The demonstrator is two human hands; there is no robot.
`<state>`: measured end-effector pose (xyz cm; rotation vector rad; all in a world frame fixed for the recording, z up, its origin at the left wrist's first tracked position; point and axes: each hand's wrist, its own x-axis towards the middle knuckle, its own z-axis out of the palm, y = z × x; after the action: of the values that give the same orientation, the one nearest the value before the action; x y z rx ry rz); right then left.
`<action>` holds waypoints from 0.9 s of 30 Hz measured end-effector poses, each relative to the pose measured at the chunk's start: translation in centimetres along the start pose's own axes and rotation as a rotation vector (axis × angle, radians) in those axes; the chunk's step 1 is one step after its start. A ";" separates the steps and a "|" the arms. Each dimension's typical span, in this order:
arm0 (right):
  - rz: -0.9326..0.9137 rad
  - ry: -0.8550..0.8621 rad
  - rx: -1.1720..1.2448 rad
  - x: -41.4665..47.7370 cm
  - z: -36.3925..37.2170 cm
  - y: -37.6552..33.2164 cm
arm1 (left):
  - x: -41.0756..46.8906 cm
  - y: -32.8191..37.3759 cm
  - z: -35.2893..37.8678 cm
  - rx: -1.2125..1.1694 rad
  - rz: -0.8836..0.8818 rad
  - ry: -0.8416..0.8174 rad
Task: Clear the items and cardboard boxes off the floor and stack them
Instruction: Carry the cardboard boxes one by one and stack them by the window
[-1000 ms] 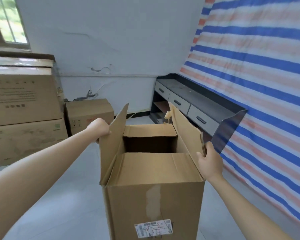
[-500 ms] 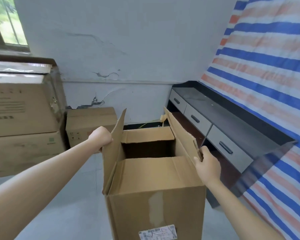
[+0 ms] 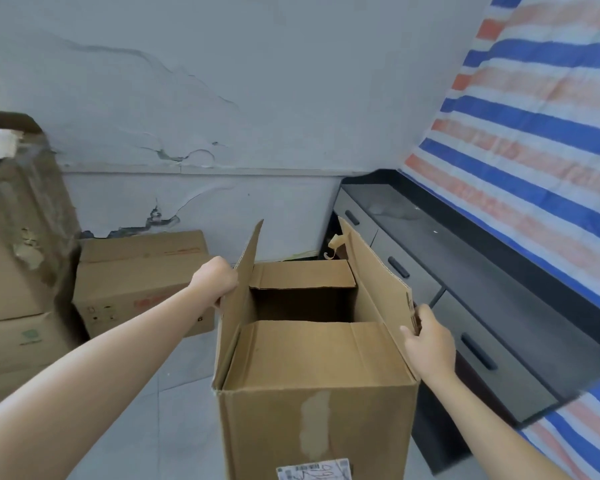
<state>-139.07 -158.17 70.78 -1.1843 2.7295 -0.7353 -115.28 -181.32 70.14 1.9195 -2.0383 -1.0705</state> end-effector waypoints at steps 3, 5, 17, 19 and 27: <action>0.026 0.004 0.028 4.5 1.2 0.2 | 3.4 2.5 0.4 0.000 0.014 0.000; 0.008 0.015 0.049 8.0 2.2 0.4 | 5.7 4.3 0.6 0.034 0.015 0.018; -0.229 -0.089 0.131 33.2 8.3 2.4 | 19.0 14.7 4.1 -0.050 -0.206 0.232; -0.237 -0.120 0.138 36.5 9.5 2.3 | 20.6 15.6 4.7 -0.060 -0.250 0.264; -0.332 -0.174 0.096 47.2 14.7 0.6 | 26.9 17.1 7.6 -0.252 -0.379 0.314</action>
<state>-168.76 -196.93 63.05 -1.6163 2.3581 -0.7436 -138.07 -204.27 64.74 2.2171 -1.3443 -0.9616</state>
